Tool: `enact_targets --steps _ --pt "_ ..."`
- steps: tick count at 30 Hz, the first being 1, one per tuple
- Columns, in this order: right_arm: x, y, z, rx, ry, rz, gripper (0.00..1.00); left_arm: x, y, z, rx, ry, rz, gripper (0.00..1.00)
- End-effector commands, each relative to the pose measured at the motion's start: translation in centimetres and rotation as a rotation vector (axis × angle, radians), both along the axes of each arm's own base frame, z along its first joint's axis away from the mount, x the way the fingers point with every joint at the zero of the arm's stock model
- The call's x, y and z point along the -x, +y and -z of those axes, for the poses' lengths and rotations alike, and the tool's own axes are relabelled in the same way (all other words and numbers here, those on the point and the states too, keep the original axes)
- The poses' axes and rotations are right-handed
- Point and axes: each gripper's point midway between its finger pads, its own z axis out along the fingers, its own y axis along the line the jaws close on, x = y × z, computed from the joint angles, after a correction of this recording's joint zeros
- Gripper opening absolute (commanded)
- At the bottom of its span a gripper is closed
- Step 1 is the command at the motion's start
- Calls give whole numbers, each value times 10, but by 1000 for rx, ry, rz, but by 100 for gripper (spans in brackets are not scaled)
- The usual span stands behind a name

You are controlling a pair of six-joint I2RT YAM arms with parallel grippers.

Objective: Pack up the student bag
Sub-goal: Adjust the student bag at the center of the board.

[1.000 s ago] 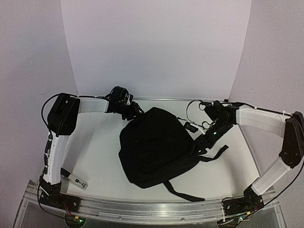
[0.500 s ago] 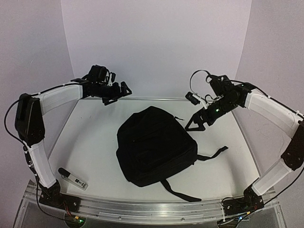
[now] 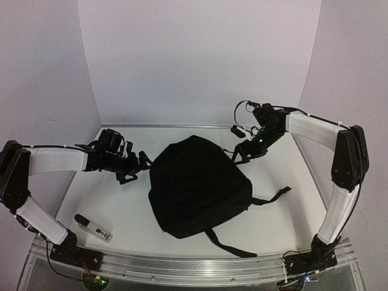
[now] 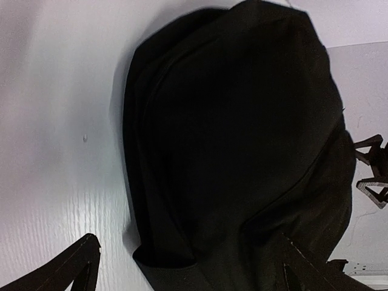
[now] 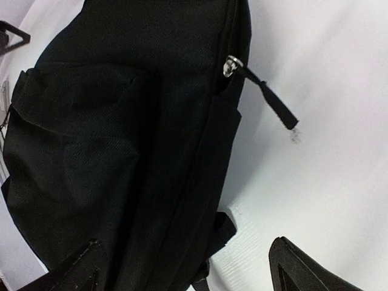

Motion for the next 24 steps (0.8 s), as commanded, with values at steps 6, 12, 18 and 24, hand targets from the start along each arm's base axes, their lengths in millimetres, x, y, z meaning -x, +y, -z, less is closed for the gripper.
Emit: enact_targets --steps 6,12,18,24 --pt "47 15 20 -143 203 -30 83 -12 -63 -7 195 -57 88 91" --pt "78 3 29 -128 243 -35 78 -18 -108 -9 254 -54 179 59" --pt "89 -9 10 -103 174 -33 77 -24 -129 -14 323 -72 207 38" --pt "51 -23 -36 19 -83 25 81 -25 -126 -15 315 -81 190 32"
